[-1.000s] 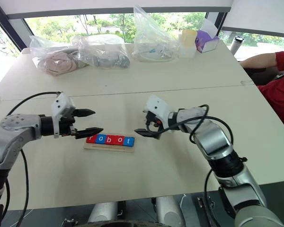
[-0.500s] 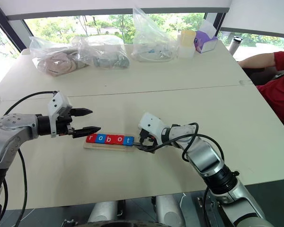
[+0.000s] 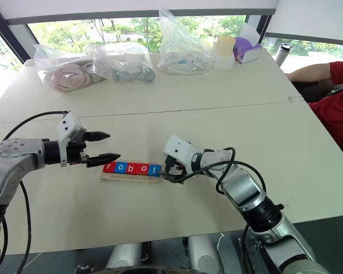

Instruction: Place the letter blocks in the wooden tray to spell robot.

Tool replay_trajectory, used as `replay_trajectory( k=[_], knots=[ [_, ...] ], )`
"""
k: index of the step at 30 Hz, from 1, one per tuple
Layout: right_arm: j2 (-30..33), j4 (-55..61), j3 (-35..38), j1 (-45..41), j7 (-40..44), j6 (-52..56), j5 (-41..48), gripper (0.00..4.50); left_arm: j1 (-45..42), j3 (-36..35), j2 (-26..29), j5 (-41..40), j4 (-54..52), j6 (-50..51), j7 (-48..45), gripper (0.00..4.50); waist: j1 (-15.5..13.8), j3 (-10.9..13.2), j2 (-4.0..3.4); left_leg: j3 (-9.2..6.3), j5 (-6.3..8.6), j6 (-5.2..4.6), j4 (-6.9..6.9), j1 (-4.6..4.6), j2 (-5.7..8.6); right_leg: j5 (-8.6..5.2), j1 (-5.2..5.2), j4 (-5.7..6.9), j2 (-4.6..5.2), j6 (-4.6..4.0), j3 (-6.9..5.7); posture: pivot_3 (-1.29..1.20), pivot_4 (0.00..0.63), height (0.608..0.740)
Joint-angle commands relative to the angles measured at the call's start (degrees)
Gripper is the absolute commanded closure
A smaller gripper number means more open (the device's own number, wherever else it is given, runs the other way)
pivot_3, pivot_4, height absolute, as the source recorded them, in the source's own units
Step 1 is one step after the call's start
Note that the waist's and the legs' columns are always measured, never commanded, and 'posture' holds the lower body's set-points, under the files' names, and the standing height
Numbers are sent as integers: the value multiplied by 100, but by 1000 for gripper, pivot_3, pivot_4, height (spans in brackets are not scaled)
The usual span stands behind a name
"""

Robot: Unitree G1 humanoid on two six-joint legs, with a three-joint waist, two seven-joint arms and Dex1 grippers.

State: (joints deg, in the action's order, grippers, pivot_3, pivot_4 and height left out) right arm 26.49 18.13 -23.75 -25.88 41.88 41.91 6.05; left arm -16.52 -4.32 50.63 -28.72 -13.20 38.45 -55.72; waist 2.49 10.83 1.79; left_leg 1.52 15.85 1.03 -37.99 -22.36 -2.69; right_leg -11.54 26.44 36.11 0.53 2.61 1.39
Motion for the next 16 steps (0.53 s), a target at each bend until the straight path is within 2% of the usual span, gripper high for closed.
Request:
replay_trajectory(
  k=[1,6,11,16],
  knots=[
    [-64,324,522,-257,86,-20,358,38,54,-298,115,-43,-37,-45,-28,0,2,0,0,0,0,0,0,0,0,0,0,1,0,0,0,0,150,740],
    [366,1063,1576,-212,623,709,1527,38,746,-869,598,-204,-191,191,-299,0,-1,0,0,0,0,0,2,0,-2,0,2,1,0,0,0,0,150,740],
    [1179,2015,2475,595,996,1701,2761,38,1879,-1873,955,-499,-539,509,-625,0,-29,0,0,-1,1,0,12,-3,-3,-11,2,-9,10,7,-5,0,150,740],
    [1582,2400,2828,1281,978,2032,3371,38,2431,-2132,935,-556,-703,612,-636,0,-17,0,0,1,2,1,2,3,-2,-10,-1,-10,16,5,-4,0,150,740]
  ],
)
